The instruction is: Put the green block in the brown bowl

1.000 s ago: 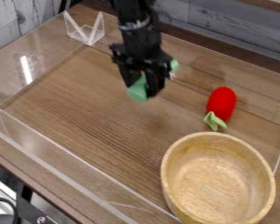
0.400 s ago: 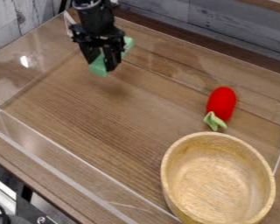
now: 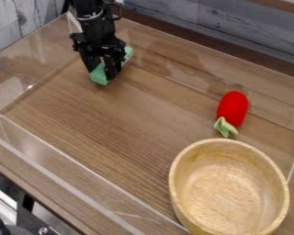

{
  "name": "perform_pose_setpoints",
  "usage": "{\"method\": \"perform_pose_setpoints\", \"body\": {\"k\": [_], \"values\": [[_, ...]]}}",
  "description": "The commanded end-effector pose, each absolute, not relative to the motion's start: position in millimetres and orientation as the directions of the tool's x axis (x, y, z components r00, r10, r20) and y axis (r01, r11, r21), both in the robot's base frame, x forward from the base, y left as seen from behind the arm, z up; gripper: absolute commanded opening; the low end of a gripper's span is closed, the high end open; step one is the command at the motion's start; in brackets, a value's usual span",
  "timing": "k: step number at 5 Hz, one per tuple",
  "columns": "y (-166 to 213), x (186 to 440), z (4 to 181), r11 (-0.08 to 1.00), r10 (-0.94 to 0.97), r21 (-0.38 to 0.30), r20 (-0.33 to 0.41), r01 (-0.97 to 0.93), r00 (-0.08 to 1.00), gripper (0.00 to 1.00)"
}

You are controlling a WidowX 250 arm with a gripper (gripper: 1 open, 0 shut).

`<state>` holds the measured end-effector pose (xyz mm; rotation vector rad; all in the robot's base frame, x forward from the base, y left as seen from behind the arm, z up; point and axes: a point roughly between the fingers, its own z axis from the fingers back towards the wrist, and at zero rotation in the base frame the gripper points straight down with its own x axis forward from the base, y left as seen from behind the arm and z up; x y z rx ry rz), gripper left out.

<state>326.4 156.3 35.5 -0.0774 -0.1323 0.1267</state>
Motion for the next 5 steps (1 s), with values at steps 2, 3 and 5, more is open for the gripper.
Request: {"method": "perform_pose_setpoints", "body": {"k": [2,3,5], "values": [[163.0,334.5,50.8,0.989,0.143,-0.062,0.170,-0.134,0.975,0.00],[162.9,334.6,48.6,0.988,0.151,-0.064,0.164,-0.142,0.975,0.00],[162.7,334.3,44.8,0.985,0.165,-0.068,0.152,-0.156,0.975,0.00]]}}
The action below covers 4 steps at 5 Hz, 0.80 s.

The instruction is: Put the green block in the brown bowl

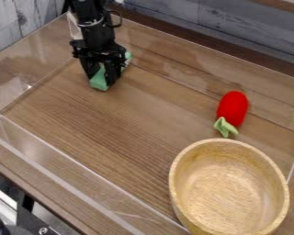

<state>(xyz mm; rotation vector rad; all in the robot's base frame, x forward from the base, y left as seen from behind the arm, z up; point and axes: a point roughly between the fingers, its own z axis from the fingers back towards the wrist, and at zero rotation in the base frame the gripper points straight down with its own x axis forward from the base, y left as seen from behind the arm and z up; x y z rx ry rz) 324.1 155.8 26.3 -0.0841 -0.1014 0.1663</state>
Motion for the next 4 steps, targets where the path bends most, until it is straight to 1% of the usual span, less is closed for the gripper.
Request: {"method": "perform_pose_setpoints", "body": {"k": [1,4], "values": [[162.3,333.3,43.9,0.984,0.171,-0.072,0.145,-0.162,0.975,0.00],[161.0,330.1,42.1,0.980,0.188,-0.085,0.125,-0.179,0.974,0.00]]}}
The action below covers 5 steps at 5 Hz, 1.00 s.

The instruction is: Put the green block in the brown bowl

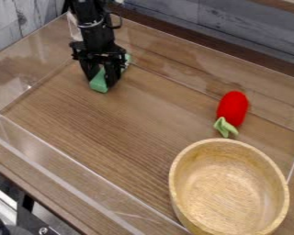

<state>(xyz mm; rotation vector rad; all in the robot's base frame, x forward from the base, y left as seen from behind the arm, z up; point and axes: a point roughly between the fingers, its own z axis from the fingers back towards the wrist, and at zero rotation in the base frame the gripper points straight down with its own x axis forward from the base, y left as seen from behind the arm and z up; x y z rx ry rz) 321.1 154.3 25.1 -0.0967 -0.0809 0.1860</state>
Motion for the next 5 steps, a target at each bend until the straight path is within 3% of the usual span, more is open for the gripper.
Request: {"method": "perform_pose_setpoints", "body": {"k": [1,3,5], "values": [[160,329,42.9,0.979,0.194,-0.092,0.118,-0.184,0.974,0.00],[159,326,45.1,0.975,0.205,-0.105,0.106,-0.194,0.973,0.00],[155,320,60.8,0.974,0.208,-0.113,0.100,-0.196,0.973,0.00]]}}
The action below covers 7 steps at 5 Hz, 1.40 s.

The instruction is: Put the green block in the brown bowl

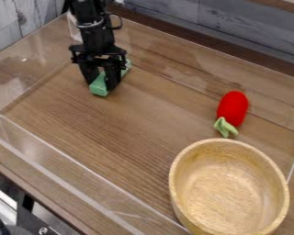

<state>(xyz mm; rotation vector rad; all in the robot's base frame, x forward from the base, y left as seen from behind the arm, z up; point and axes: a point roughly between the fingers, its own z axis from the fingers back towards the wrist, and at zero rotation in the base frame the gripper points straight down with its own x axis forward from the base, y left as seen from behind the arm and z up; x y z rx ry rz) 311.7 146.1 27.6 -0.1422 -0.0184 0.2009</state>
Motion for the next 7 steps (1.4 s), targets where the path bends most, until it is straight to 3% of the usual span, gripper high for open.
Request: {"method": "perform_pose_setpoints", "body": {"k": [1,3,4,5,7], "values": [[153,318,68.4,0.973,0.211,-0.117,0.098,-0.200,0.973,0.00],[133,311,113.9,0.972,0.203,-0.152,0.145,-0.181,0.968,0.00],[100,304,130.9,0.975,0.162,-0.176,0.156,-0.134,0.974,0.00],[62,298,133.8,0.980,0.100,-0.188,0.157,-0.069,0.983,0.00],[-35,291,118.4,0.982,-0.018,-0.182,0.150,0.046,0.989,0.00]]}}
